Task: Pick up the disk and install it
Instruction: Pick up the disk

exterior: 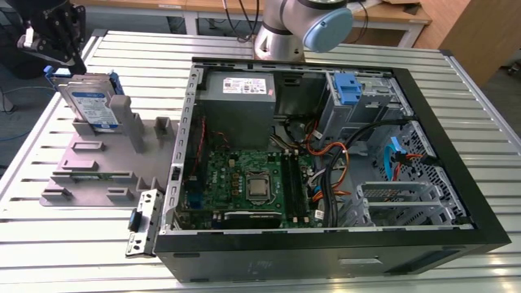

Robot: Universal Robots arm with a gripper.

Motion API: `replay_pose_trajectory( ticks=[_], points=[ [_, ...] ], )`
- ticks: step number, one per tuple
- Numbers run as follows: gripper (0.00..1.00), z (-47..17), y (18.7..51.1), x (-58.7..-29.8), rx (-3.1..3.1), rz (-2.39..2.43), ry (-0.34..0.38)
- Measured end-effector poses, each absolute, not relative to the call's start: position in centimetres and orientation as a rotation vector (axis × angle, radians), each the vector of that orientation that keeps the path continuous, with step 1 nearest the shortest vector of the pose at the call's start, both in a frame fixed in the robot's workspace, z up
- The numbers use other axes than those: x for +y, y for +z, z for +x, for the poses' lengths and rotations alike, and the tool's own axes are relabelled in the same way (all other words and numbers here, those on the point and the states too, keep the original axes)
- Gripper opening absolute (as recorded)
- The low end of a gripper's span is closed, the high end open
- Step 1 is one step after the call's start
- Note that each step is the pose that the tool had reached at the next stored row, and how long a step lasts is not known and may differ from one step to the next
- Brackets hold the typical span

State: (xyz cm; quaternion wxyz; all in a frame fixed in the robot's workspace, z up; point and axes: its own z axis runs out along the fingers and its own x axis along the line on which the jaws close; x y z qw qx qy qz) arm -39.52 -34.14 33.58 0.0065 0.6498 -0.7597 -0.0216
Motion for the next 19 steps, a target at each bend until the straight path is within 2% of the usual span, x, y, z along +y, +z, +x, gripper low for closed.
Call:
replay_pose_trajectory(
  ticks=[19],
  points=[
    [0.11,-39.81,33.47,-34.14,-2.353,2.067,-0.074]
  ],
)
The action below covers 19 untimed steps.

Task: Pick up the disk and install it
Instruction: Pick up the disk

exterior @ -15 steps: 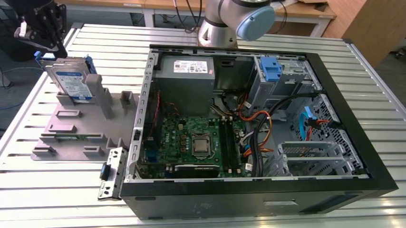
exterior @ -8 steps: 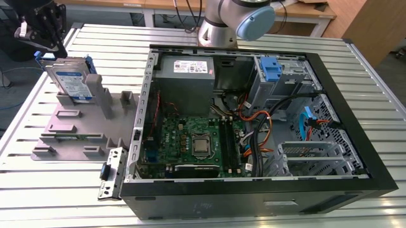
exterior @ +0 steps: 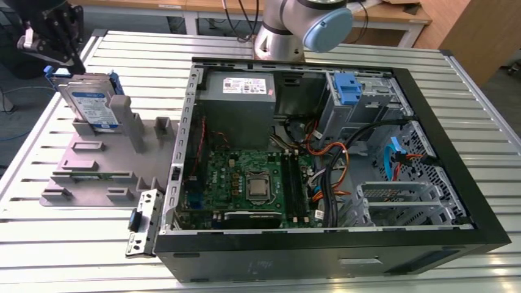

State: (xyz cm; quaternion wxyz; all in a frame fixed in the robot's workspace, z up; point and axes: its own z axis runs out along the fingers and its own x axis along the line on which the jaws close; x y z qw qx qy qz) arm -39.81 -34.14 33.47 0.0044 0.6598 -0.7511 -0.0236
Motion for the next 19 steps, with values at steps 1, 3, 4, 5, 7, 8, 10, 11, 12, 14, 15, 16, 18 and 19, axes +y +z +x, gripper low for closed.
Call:
replay_pose_trajectory(
  ticks=[1,3,4,5,7,8,10,11,12,14,15,16,18,19],
  points=[
    [0.11,-39.85,33.46,-34.15,-2.353,2.067,-0.074],
    [0.11,-39.85,33.45,-34.15,-2.353,2.067,-0.074],
    [0.11,-39.86,33.45,-34.14,-2.353,2.067,-0.074],
    [0.11,-39.87,33.45,-34.14,-2.353,2.067,-0.074],
    [0.11,-39.88,33.45,-34.14,-2.353,2.067,-0.074],
    [0.11,-39.88,33.44,-34.14,-2.353,2.067,-0.074],
    [0.11,-39.89,33.44,-34.14,-2.353,2.067,-0.074],
    [0.11,-39.90,33.44,-34.14,-2.353,2.067,-0.074],
    [0.11,-39.90,33.44,-34.14,-2.353,2.067,-0.074],
    [0.23,-39.91,33.44,-34.14,-2.353,2.067,-0.074],
    [0.23,-39.91,33.43,-34.14,-2.353,2.067,-0.074],
    [0.29,-39.91,33.43,-34.14,-2.353,2.067,-0.074],
    [0.35,-39.92,33.43,-34.14,-2.353,2.067,-0.074],
    [0.41,-39.93,33.43,-34.14,-2.353,2.067,-0.074]
  ],
)
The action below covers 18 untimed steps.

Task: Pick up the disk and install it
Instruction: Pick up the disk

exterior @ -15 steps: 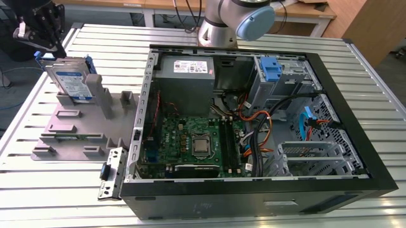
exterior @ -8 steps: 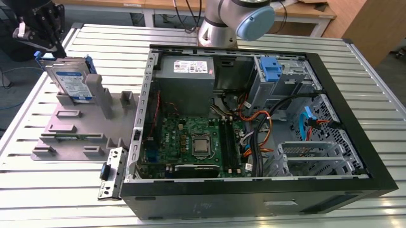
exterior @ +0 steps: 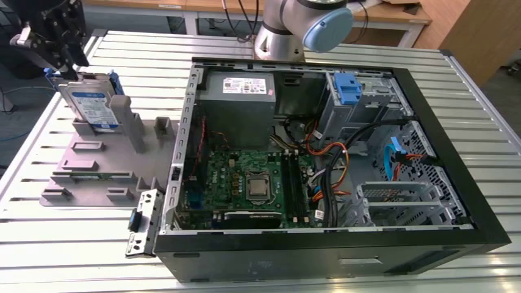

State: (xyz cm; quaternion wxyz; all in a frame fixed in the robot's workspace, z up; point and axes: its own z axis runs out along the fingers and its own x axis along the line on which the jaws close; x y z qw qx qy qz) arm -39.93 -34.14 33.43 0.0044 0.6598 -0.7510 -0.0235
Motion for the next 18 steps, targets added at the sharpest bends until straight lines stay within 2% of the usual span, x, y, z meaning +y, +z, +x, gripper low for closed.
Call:
replay_pose_trajectory(
  ticks=[1,3,4,18],
  points=[
    [0.47,-39.93,33.43,-34.14,-2.353,2.067,-0.074],
    [0.47,-39.94,33.42,-34.14,-2.353,2.067,-0.074],
    [0.53,-39.94,33.42,-34.14,-2.353,2.067,-0.074],
    [0.53,-39.98,32.74,-34.14,-2.269,2.163,-0.067]
  ],
)
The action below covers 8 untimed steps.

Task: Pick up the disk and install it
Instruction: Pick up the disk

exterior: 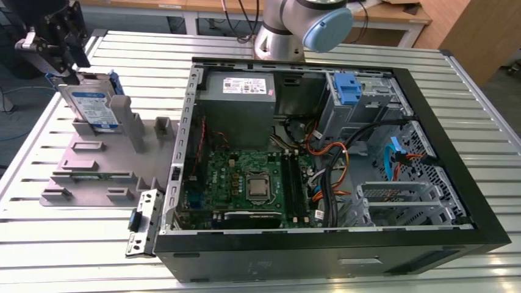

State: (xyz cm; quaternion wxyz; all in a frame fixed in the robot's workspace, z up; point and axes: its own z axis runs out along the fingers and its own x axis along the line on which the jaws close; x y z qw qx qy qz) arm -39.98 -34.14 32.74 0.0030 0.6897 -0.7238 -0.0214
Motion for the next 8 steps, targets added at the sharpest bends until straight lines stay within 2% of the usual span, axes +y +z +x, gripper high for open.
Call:
replay_pose_trajectory(
  ticks=[8],
  points=[
    [0.53,-40.02,32.07,-34.11,-2.214,2.232,-0.080]
  ],
)
